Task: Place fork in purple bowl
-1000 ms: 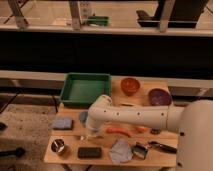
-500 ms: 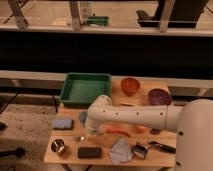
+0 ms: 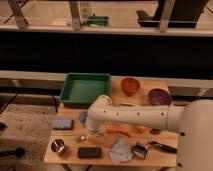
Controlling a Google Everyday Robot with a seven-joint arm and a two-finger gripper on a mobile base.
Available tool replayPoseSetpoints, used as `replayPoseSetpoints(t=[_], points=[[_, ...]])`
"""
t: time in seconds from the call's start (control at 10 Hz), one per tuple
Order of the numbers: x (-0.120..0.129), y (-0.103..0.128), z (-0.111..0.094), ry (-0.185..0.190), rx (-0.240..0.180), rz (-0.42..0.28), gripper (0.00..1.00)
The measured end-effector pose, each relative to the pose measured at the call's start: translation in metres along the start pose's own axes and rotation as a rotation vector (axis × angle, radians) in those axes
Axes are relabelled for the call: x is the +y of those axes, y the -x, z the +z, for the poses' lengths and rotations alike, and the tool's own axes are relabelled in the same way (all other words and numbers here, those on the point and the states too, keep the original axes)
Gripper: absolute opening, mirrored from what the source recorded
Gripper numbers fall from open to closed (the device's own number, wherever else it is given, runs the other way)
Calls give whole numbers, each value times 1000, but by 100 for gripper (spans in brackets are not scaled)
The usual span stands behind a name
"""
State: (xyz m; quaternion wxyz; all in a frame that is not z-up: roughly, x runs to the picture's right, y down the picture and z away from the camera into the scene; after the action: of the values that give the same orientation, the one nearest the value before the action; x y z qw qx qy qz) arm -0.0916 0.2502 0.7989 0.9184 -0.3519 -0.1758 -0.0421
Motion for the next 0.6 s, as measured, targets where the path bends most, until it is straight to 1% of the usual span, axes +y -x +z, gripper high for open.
replayPoseSetpoints(t=[0.2,0.3,0.4,0.6], points=[[0,-7,-18,-38,6,25,0],[0,-11,-32,-62,0,44,0],[0,-19,-52,-96,-9,74,0],[1,-27,-85,-148,-13,110,0]])
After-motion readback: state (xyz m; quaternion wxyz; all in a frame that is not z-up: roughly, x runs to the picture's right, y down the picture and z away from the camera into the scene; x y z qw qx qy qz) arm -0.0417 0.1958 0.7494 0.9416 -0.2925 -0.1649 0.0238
